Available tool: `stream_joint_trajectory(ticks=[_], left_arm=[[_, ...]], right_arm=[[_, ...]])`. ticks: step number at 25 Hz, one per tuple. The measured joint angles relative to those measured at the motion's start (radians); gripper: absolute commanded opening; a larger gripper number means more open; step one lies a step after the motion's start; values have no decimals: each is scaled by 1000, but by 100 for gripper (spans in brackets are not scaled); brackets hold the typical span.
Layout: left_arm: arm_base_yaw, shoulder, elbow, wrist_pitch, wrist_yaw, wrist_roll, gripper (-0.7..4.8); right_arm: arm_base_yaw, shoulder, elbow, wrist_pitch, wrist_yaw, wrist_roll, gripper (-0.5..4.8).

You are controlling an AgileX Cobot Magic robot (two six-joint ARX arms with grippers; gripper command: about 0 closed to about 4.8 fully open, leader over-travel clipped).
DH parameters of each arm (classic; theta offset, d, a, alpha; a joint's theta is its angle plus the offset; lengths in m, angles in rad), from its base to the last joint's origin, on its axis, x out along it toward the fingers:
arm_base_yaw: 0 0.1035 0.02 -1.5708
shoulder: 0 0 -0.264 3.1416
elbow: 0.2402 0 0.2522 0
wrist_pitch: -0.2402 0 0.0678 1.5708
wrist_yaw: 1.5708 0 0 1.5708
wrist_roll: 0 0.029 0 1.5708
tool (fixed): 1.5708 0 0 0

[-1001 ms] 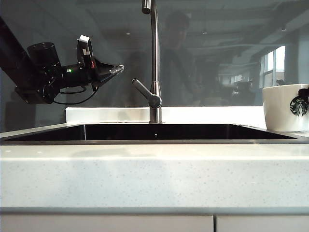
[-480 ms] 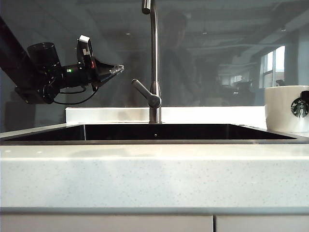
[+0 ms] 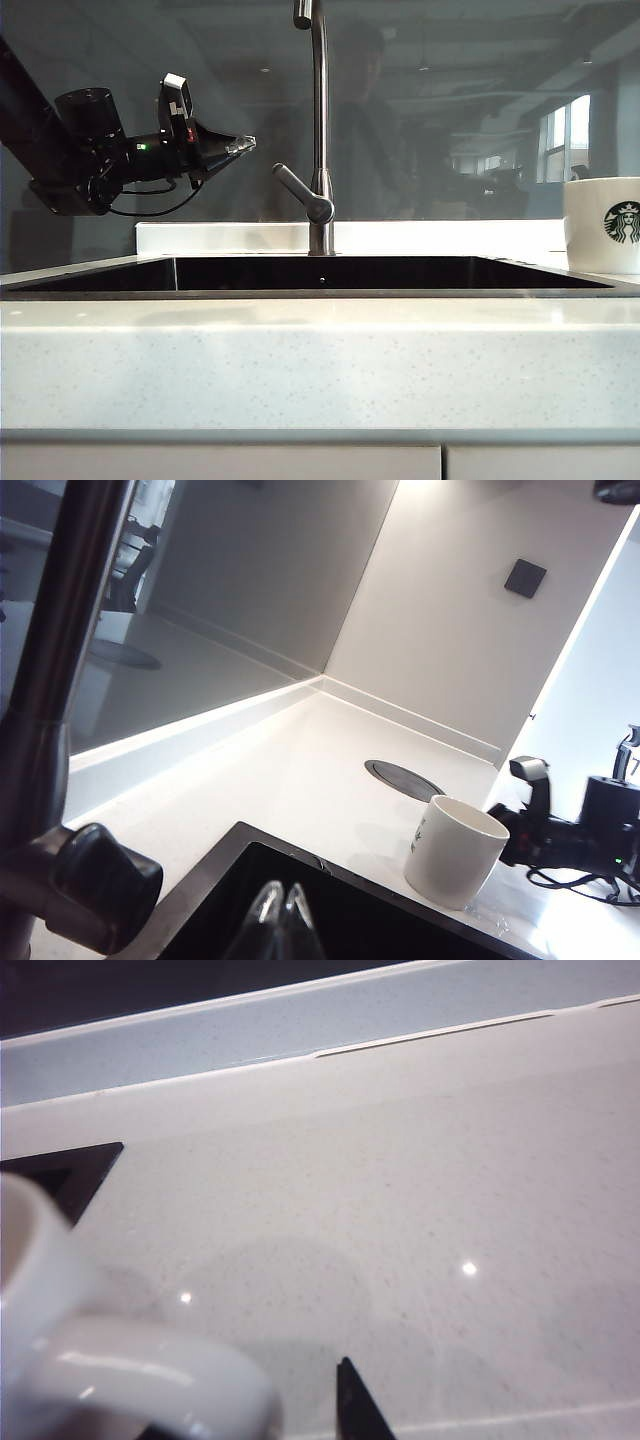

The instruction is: Pick up the mug next to the sink, go to the faucet to get some water, pour the water into the sink, and finally put the mug back to its place.

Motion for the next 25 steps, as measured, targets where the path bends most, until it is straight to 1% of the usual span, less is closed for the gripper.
stream_joint_trajectory(ticks=[7,10,11,12,17,22,25], left_arm=[[1,0,0,1,0,0,-5],[0,0,0,0,0,-2,-5],[1,0,0,0,0,-3,-5],[1,0,0,0,0,-3,-5],[0,0,0,0,0,-4,-5],[0,0,0,0,0,-4,-5],[0,0,0,0,0,-9,-4]], right_arm=[[11,-50,-42,4,-4,14,157],[16,-49,-42,4,-1,14,127],[16,-49,-40,3,0,14,111],[16,-48,-37,2,1,14,108],[34,-47,-1,-8,3,14,106],[86,-47,36,-26,9,12,108],[86,-48,40,-50,16,13,108]])
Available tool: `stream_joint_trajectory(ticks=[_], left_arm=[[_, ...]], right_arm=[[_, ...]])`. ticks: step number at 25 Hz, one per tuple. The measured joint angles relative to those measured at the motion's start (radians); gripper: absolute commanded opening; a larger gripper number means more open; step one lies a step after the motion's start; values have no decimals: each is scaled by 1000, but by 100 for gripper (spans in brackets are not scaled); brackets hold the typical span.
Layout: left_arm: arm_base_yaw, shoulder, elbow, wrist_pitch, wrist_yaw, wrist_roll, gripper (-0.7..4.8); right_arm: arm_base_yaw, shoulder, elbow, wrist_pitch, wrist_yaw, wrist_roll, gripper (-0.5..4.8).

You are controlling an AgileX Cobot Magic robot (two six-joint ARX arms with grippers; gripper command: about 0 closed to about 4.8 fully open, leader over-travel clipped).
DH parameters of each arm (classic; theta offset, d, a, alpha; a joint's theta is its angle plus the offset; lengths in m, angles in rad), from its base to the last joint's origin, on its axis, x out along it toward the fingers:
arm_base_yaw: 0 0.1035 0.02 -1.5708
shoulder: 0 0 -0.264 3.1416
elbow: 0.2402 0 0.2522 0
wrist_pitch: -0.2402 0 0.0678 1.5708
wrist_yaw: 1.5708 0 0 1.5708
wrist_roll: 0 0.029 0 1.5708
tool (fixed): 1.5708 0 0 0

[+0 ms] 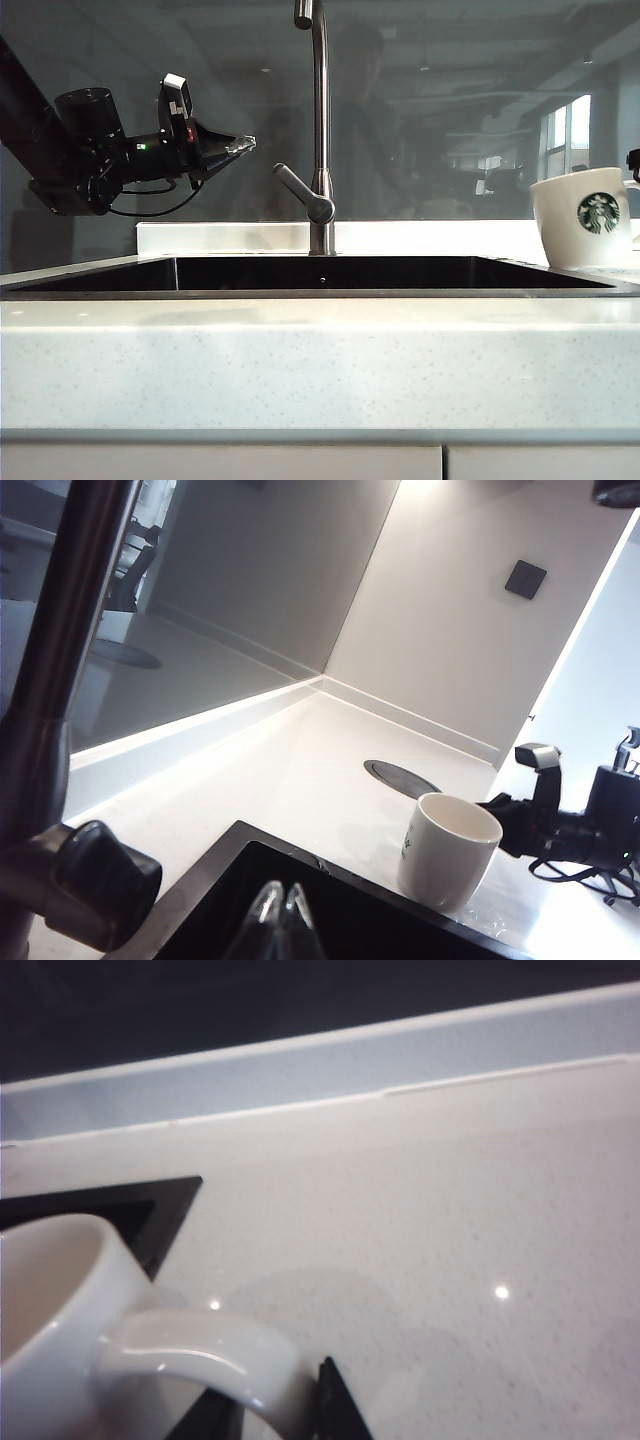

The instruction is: Pick up the mug next to the sink, go to the faucet to get some water, pour the water into the sink, and finally put the mug back to its place.

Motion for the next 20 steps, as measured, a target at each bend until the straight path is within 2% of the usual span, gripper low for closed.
stream_joint_trajectory(ticks=[8,14,20], left_arm=[[0,0,0,0,7,-33,-4],[0,0,0,0,8,-34,-4],[1,0,0,0,8,-33,-3]], right_arm=[[-14,0,-2,-30,0,-7,109],[-14,0,-1,-60,14,-19,191],[-14,-2,-14,-63,14,-20,194]])
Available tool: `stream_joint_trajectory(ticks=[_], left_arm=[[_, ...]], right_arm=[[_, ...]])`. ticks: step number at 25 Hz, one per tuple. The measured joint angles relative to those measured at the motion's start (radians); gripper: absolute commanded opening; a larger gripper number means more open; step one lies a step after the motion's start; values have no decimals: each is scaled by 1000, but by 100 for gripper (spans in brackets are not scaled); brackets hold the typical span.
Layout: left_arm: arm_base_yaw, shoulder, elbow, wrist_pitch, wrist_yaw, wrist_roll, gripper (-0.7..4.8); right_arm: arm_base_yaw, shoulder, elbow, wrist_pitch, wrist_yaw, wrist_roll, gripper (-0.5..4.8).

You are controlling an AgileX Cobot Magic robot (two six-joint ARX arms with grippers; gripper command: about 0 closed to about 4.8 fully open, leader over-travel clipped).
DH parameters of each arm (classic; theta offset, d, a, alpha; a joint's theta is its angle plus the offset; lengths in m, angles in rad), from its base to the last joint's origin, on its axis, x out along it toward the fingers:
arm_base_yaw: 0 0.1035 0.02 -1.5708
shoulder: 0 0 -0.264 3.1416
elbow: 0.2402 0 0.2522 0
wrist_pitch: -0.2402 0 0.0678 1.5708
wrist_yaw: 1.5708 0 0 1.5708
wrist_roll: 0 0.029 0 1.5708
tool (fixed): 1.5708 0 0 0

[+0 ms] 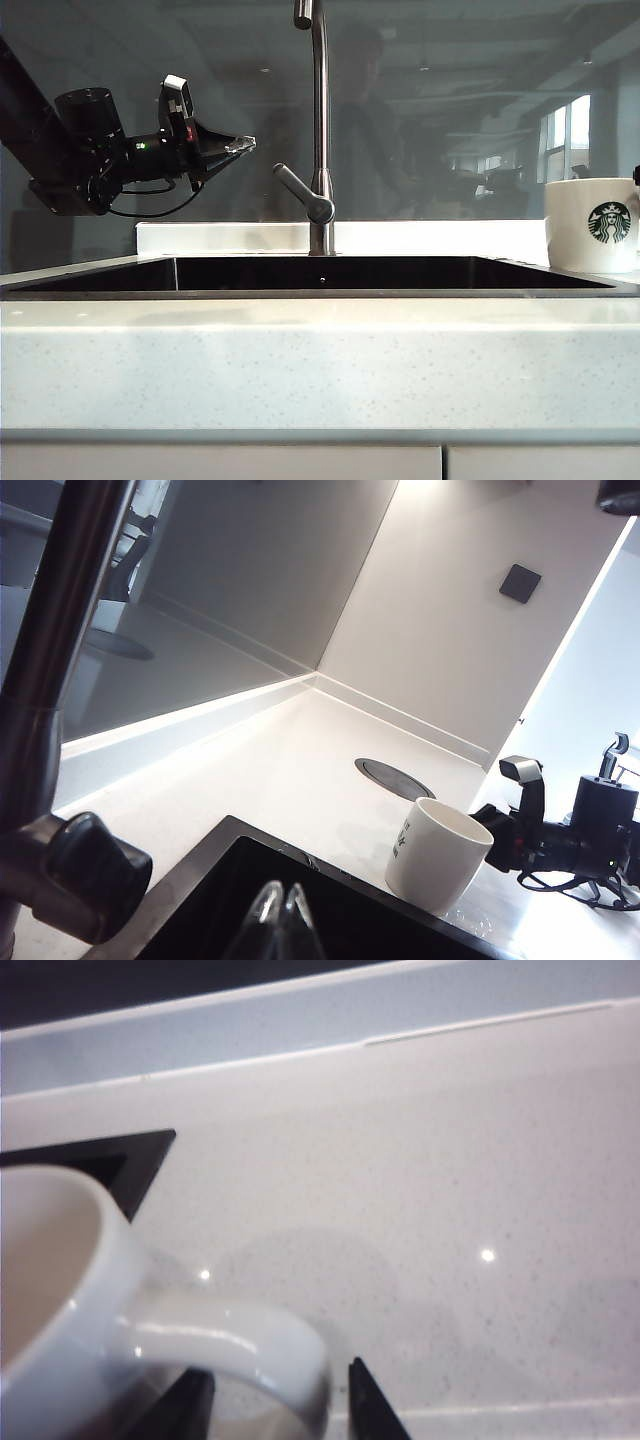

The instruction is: Pick up the mug next to the sink, go to the faucet to get some water, pour the water into the sink, and finally put the mug back to its place.

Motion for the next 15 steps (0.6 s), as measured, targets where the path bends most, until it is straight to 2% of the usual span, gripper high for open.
stream_joint_trajectory(ticks=[9,11,12,13,14,15], left_arm=[[7,0,0,0,0,0,-3],[7,0,0,0,0,0,-5],[7,0,0,0,0,0,-5],[7,0,0,0,-1,0,-5],[8,0,0,0,-10,0,-4],[9,0,0,1,-27,-3,-4]], right_arm=[[-1,-159,-74,-52,34,0,192],[0,-206,-86,-109,34,0,153],[0,-241,-95,-148,32,0,117],[0,-267,-101,-174,27,0,28],[0,-312,-107,-205,18,0,-11],[0,-340,-107,-230,15,0,-8]])
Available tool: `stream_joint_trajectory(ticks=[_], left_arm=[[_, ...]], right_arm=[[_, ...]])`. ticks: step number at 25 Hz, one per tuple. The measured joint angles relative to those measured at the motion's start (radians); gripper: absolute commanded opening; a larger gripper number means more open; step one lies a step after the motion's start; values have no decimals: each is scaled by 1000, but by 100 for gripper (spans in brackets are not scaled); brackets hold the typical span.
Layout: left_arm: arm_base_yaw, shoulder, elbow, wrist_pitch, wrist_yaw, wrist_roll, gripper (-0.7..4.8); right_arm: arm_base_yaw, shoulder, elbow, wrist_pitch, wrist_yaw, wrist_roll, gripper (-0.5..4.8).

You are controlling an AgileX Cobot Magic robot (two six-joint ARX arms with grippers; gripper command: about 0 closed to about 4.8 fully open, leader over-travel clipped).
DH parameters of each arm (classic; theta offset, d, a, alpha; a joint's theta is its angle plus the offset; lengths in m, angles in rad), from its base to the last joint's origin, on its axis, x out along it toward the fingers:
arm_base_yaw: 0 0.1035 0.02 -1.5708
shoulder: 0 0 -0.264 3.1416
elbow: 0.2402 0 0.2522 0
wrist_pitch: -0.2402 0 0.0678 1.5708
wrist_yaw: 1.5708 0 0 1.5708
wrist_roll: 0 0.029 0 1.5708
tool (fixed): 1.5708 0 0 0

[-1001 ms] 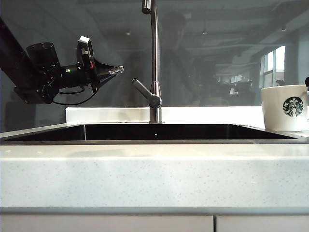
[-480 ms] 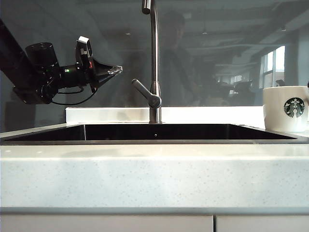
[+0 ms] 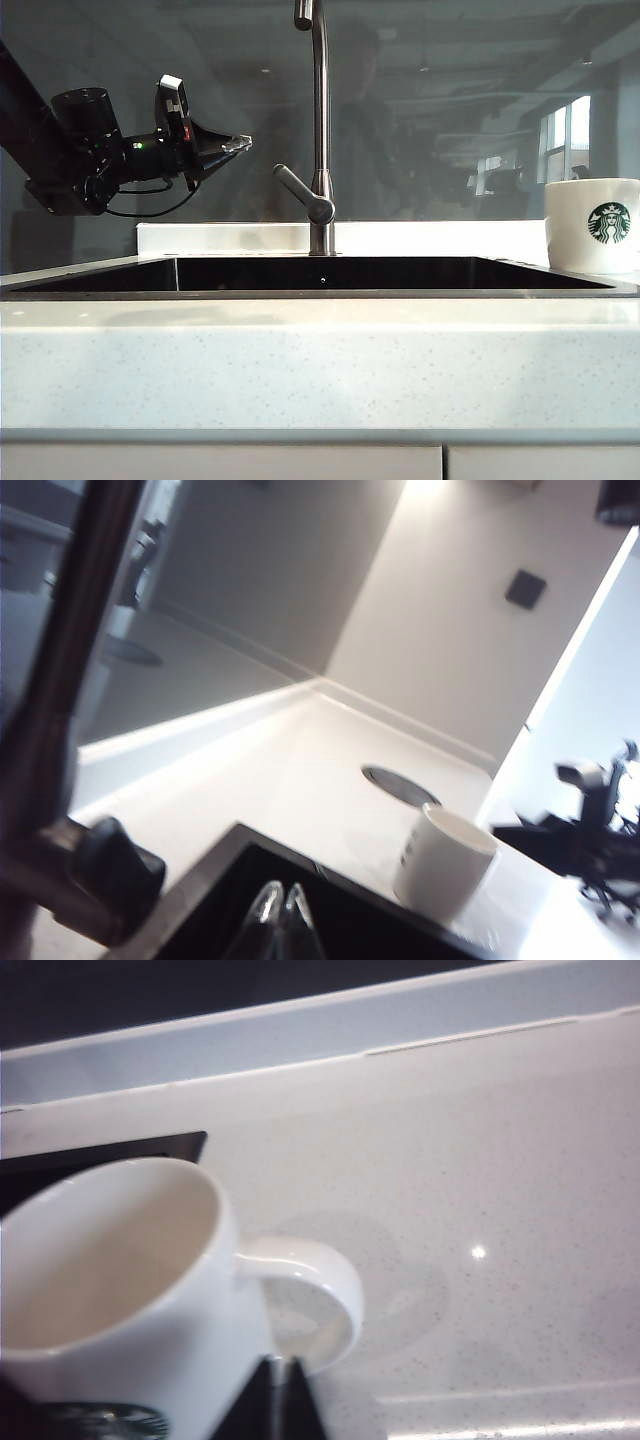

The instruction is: Pick up the mug next to the sink, go to the faucet to get some water, pour the water into the sink, and finally put the mug back to its place.

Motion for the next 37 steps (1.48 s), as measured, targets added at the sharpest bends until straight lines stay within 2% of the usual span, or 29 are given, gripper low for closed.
stream_joint_trajectory(ticks=[3,5,8,12,18,23,25,28,29,32,34,37], left_arm=[[15,0,0,13,-91,-30,-3],[41,-2,0,88,-162,-80,-2],[49,-36,-4,185,-152,-135,-1],[43,-141,-3,201,-95,-140,-1],[44,-299,-2,174,-93,-73,0],[51,-381,-1,40,-98,34,2],[53,-426,-2,-133,-132,148,1],[53,-512,-42,-434,-232,353,-2],[51,-590,-75,-681,-344,559,-3],[19,-717,-105,-1054,-508,922,-2],[-5,-773,-126,-1164,-550,1067,-2],[-26,-853,-222,-1246,-671,1153,-2]], right_arm=[[0,-90,0,-57,-23,0,-8],[1,-156,1,-92,-59,0,-8],[7,-238,0,-141,-88,4,-8],[6,-272,0,-145,-93,25,-8],[6,-296,0,-142,-94,74,-8],[6,-296,0,-157,-94,76,-8],[6,-296,0,-164,-121,76,-8],[6,-296,0,-163,-165,77,-8],[6,-296,0,-163,-190,78,-8],[6,-295,0,-163,-201,79,-8],[7,-295,0,-163,-205,79,-8],[14,-296,0,-164,-215,79,-8]])
